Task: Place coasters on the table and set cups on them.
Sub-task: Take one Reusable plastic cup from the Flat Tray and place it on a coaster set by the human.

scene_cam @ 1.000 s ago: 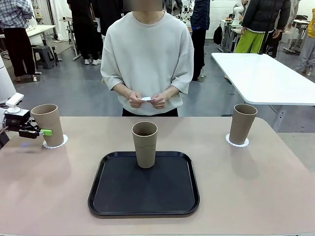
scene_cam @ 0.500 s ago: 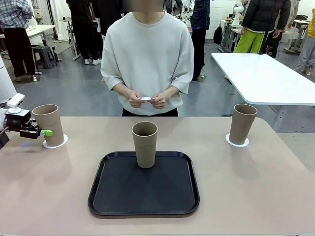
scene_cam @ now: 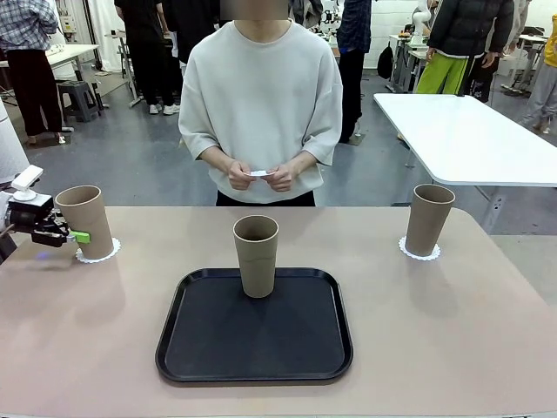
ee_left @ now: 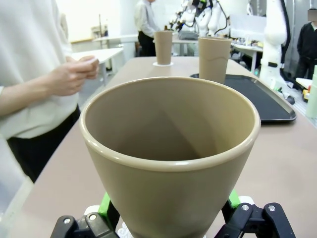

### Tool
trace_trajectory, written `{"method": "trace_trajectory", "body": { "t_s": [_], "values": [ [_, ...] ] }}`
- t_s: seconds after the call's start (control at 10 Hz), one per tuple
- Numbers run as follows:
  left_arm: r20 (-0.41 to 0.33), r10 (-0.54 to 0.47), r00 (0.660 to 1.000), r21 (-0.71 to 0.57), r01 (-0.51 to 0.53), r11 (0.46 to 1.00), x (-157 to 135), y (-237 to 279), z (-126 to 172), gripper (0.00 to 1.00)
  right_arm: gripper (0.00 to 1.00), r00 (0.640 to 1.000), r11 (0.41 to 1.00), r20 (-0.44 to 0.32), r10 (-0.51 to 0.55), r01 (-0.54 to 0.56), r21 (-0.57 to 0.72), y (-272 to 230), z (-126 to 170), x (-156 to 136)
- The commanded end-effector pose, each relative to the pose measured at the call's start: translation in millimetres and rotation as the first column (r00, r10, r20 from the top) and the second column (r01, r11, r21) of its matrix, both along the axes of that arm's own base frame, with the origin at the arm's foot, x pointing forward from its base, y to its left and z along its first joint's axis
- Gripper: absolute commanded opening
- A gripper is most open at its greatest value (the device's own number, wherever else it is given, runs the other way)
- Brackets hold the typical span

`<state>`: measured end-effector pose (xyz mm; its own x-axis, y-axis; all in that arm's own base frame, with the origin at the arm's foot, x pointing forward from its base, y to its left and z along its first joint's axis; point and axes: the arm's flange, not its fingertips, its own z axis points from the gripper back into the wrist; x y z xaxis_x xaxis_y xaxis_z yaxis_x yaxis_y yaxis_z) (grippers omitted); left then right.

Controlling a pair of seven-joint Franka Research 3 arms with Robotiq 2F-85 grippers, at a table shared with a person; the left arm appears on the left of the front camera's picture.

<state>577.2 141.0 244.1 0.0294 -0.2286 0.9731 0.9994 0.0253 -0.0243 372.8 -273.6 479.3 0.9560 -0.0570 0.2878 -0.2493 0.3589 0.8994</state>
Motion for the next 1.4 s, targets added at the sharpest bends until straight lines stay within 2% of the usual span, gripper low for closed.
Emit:
{"method": "trace_trajectory", "body": {
  "t_s": [0.0,1.3],
  "values": [
    [-0.009,-0.02,1.0,0.033,0.02,0.999,4,3,1,1.0,1.0,1.0,1.0,-0.01,-0.001,0.001,0.004,1,1,0],
    [-0.013,-0.066,0.998,0.144,0.067,0.987,12,32,2,1.0,1.0,1.0,1.0,-0.01,-0.001,0.001,0.004,1,1,0]
  ]
}}
